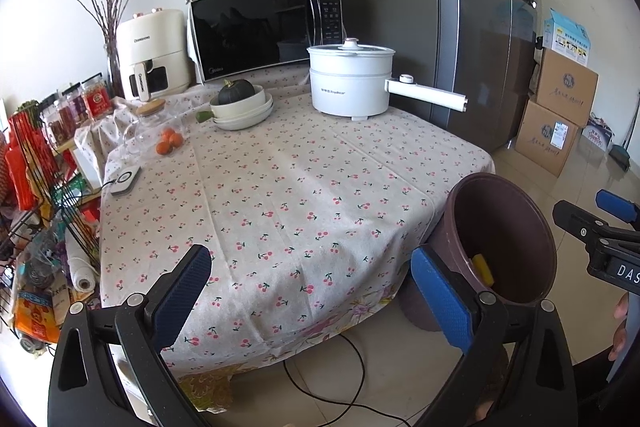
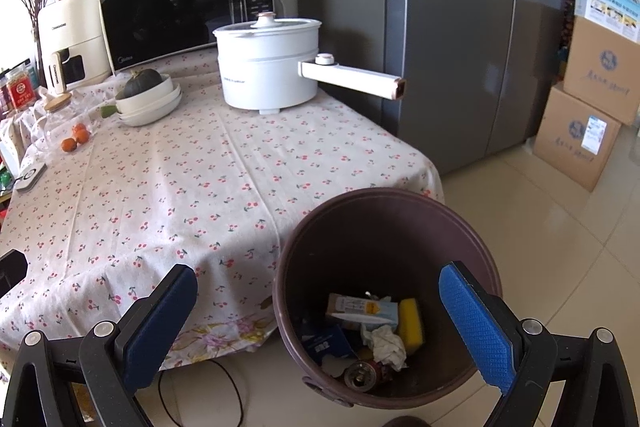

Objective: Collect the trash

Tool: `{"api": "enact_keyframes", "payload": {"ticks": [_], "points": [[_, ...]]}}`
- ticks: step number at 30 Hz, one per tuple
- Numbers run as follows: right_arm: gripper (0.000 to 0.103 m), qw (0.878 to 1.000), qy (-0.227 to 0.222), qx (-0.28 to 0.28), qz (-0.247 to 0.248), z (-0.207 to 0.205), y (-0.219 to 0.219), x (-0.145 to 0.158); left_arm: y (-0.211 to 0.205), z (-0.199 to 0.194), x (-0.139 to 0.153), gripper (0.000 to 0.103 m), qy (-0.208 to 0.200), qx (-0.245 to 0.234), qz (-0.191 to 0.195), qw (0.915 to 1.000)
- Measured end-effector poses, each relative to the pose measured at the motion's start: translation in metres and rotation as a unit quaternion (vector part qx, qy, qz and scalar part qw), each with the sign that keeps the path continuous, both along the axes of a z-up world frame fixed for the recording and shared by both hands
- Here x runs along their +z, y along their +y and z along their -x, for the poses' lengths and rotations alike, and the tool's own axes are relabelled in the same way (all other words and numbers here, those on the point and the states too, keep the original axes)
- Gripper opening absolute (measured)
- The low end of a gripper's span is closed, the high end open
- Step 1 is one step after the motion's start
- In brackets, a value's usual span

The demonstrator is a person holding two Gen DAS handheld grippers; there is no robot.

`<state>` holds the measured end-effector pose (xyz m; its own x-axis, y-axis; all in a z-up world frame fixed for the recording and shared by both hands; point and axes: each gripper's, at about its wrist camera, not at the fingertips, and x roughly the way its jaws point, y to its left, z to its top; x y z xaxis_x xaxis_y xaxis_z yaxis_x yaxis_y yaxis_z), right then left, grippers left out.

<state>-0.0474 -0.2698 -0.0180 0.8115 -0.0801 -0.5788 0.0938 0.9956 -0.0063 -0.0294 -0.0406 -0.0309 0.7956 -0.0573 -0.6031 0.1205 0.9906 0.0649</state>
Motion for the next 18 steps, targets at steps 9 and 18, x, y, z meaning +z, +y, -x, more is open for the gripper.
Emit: {"api": "enact_keyframes", "payload": {"ticks": [9,18], "points": [[0.1,1.0,-0.001,0.001,0.004,-0.0004,0.0007,0.0001,-0.0019,0.0006,-0.0007,0.101,-0.001,-0.004,-0.005,1.0],[0.1,1.0,0.0,-0.001,0.002,-0.001,-0.0002,-0.0007,-0.0023,0.0018,-0.0011,0.102,-0.001,-0.006,-0.004,1.0]]}}
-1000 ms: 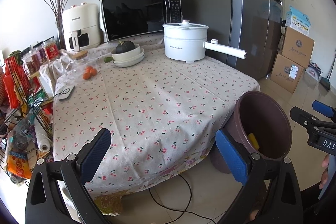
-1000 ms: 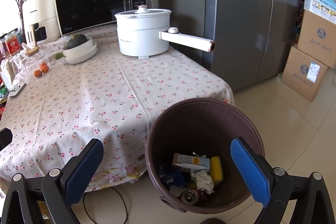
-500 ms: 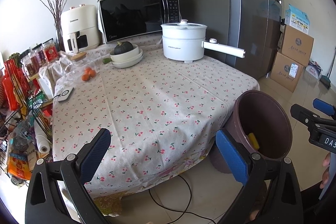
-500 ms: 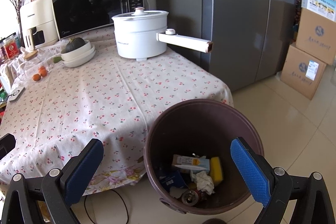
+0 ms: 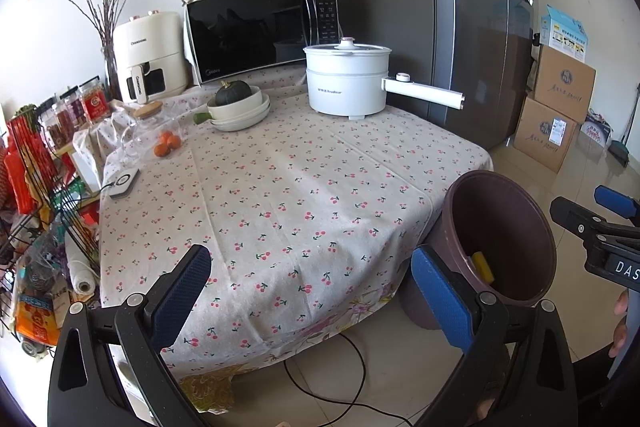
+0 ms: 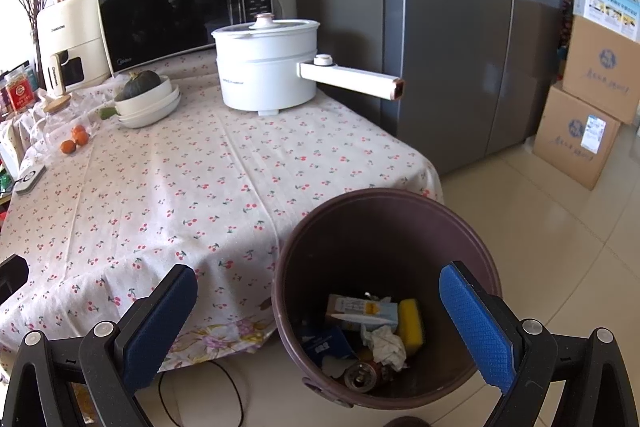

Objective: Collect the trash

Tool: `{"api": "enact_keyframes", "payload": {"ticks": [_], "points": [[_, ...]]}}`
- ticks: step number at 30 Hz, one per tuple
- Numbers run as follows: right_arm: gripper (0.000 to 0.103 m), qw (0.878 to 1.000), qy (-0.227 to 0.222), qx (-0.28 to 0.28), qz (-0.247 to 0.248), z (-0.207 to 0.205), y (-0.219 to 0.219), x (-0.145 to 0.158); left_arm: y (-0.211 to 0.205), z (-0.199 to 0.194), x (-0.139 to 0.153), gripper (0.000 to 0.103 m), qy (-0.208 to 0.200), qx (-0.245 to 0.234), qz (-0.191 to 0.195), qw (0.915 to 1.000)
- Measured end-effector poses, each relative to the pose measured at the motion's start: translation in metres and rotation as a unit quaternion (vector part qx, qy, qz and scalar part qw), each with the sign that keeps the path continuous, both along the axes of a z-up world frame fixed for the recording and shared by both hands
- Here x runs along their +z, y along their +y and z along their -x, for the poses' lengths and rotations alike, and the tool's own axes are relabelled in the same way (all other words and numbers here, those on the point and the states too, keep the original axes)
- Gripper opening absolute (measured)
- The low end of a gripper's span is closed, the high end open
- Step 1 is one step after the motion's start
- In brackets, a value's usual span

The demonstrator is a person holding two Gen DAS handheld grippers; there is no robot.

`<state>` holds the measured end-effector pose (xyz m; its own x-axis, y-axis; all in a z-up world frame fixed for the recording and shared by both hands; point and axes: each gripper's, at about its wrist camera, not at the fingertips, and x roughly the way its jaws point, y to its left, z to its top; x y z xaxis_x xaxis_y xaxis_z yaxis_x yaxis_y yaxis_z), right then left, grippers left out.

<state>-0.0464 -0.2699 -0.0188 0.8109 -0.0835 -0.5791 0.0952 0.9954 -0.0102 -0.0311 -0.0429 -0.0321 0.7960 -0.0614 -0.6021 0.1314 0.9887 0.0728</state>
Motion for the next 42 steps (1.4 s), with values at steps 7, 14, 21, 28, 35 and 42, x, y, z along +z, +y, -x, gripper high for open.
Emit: {"api": "enact_keyframes", "payload": {"ticks": [7,14,21,28,35,42], "points": [[0.1,1.0,-0.001,0.001,0.002,0.0008,0.0007,0.0,-0.0003,0.0021,0.0017,0.102,-0.006,-0.001,-0.005,1.0],[0.1,1.0,-0.001,0.0,0.003,0.0013,-0.0001,-0.0007,-0.0011,0.0034,0.003,0.102,-0.009,-0.002,-0.007,0.9999],[0.1,1.0,-0.001,0.0,0.005,0.001,-0.0002,-0.0011,-0.0024,0.0061,0.0053,0.102,-0.017,-0.005,-0.012,0.9998],[0.1,1.0,-0.001,0.001,0.006,0.001,-0.0004,-0.0016,-0.0017,0.0073,0.006,0.102,-0.019,-0.004,-0.013,0.9997],[0.1,1.0,0.0,0.001,0.006,0.0008,-0.0007,-0.0017,-0.0025,0.008,0.0057,0.102,-0.018,-0.006,-0.014,0.9997],[0.1,1.0,0.001,0.002,0.007,0.0006,-0.0001,-0.002,-0.0005,0.0069,0.0063,0.102,-0.008,-0.007,-0.004,0.9999]]}}
